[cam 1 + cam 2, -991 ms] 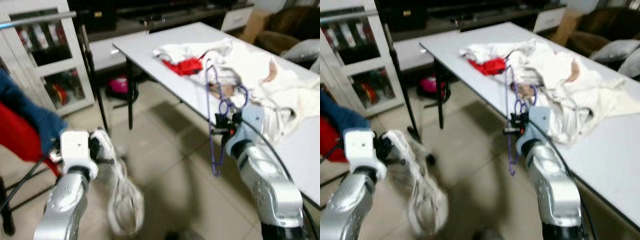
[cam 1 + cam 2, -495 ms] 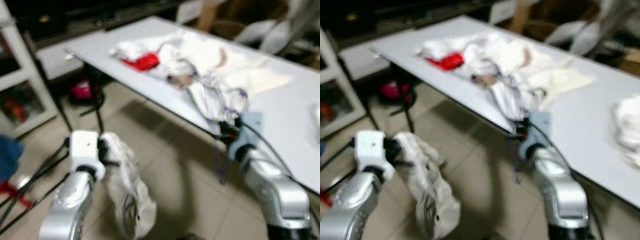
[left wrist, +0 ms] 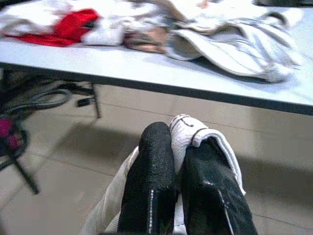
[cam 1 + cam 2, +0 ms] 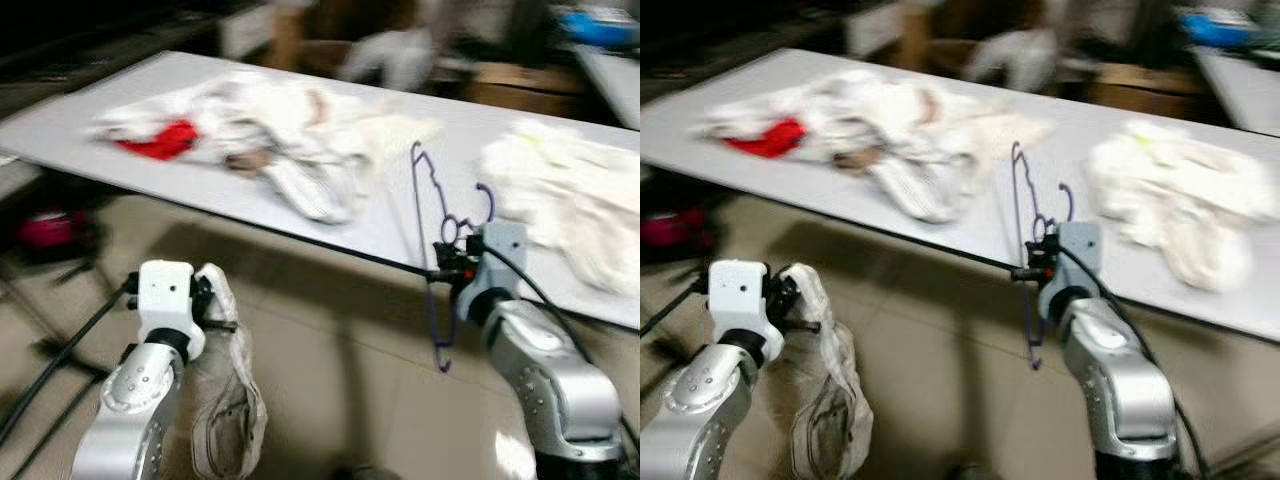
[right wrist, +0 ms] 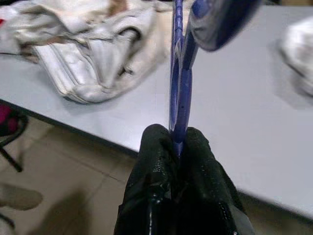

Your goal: Hang hanger

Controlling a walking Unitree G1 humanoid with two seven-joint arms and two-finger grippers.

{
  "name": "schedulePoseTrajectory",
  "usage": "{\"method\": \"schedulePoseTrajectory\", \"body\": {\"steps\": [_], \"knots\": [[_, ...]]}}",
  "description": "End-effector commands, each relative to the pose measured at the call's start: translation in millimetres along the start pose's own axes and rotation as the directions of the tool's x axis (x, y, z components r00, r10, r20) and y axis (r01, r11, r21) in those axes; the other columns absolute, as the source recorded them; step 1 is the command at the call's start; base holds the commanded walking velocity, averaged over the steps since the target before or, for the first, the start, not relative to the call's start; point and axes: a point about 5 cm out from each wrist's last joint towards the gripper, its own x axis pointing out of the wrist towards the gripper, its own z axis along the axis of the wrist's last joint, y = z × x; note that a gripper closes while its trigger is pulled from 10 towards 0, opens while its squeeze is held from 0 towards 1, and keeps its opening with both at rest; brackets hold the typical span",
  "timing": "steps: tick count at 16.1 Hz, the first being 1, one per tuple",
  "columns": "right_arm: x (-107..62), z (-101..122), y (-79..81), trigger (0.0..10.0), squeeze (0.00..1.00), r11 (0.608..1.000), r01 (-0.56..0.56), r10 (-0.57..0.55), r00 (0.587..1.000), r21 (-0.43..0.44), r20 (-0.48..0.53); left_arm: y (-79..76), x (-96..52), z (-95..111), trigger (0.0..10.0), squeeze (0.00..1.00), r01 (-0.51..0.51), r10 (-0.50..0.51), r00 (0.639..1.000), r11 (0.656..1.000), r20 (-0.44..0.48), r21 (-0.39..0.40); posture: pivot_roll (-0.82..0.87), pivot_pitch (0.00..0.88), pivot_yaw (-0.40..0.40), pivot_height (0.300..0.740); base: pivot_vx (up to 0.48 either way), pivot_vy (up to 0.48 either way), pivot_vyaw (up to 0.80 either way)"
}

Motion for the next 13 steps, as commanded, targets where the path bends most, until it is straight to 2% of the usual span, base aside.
{"method": "schedulePoseTrajectory", "body": {"steps": [1,4,13], "knots": [[1.3,3.8,1.1,10.0,0.0,1.0,-0.006,0.007,1.0,-0.024,0.004,-3.0,2.0,9.2,10.0,0.0,0.014,-0.015,0.999,1.0,0.049,0.004,-0.04,0.0,0.0,0.74,0.0,0.0,-0.74],[1.9,9.4,2.9,10.0,0.0,0.997,-0.008,0.012,0.999,-0.082,0.048,-5.2,0.6,10.5,10.0,0.0,0.027,-0.027,0.998,1.0,0.065,0.0,-0.04,0.0,-0.004,0.74,0.0,0.0,-0.73],[2.4,8.1,1.4,10.0,0.0,0.997,0.005,0.0,0.998,-0.079,0.062,-8.0,-0.6,14.0,10.0,0.0,0.021,-0.022,0.996,1.0,0.09,0.003,-0.04,0.0,-0.008,0.74,0.0,0.0,-0.7]]}}
